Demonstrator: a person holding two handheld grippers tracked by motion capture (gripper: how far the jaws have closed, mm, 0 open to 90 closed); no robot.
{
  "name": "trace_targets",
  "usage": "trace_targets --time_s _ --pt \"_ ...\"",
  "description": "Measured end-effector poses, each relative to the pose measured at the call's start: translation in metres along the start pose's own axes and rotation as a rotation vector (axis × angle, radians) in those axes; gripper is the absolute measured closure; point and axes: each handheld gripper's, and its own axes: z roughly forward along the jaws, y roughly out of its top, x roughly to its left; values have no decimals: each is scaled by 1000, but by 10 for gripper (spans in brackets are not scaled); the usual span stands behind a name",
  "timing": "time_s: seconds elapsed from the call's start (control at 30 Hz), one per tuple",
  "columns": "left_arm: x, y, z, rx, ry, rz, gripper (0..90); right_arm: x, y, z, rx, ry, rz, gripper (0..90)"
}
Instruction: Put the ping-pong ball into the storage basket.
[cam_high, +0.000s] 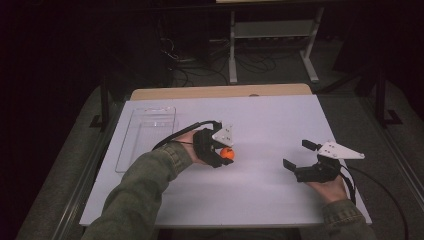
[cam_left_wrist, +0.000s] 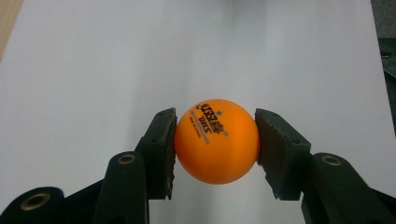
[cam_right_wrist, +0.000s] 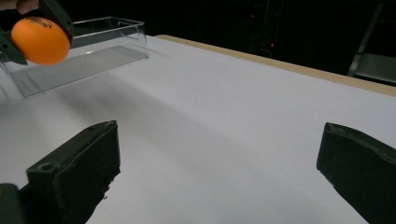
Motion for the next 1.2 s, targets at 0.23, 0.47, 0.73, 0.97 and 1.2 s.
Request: trace_targets --time_s 0.23,0.47,0.73,0.97,1.2 --pt "1 -4 -14 0 13 -5 501 0 1 -1 -6 -3 1 0" --pt "4 -8 -24 5 22 -10 501 0 0 0 -1 -4 4 0" --pt "6 -15 -33 12 35 -31 501 0 0 -1 -3 -6 5 0" --pt "8 -21 -41 23 50 -39 500 -1 0 0 2 -5 3 0" --pt "11 -27 -53 26 69 -53 500 0 0 1 3 -3 -3 0"
